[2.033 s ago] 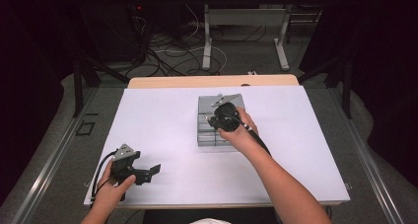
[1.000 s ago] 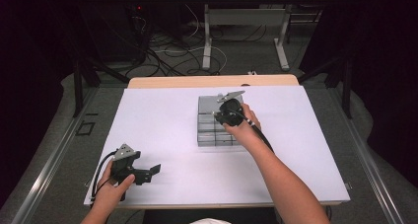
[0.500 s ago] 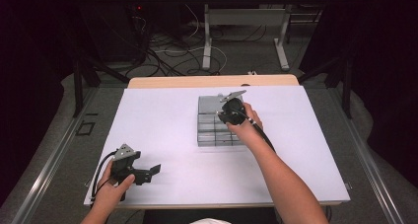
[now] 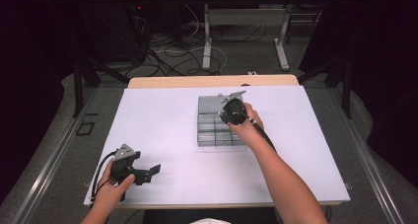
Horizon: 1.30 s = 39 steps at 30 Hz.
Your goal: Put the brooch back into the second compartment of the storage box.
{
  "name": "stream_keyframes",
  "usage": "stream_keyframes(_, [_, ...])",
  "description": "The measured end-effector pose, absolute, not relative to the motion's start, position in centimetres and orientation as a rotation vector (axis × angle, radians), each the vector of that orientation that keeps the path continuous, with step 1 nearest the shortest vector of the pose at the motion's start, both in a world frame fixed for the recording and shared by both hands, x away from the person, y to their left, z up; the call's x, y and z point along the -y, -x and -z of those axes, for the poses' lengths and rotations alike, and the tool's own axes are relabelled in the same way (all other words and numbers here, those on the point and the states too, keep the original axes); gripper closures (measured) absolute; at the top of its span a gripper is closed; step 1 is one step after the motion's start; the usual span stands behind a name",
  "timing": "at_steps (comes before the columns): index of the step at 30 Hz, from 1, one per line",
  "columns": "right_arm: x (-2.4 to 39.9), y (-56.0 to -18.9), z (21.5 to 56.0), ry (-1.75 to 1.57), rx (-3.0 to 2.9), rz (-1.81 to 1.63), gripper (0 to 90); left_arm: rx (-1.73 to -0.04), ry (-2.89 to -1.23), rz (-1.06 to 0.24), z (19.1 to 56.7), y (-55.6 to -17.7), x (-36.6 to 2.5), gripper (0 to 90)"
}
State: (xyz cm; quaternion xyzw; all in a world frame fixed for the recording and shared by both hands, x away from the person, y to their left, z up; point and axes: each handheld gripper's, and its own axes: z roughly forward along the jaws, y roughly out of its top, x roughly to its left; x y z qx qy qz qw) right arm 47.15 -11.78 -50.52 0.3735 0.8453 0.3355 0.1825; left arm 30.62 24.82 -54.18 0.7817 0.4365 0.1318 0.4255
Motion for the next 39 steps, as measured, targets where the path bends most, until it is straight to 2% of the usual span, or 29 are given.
stream_keyframes(39, [11.4, -47.6, 51.5, -1.037, -2.459, -0.870, 80.2, -1.095, -1.954, -0.327, 54.2, -30.7, -24.8, 0.2])
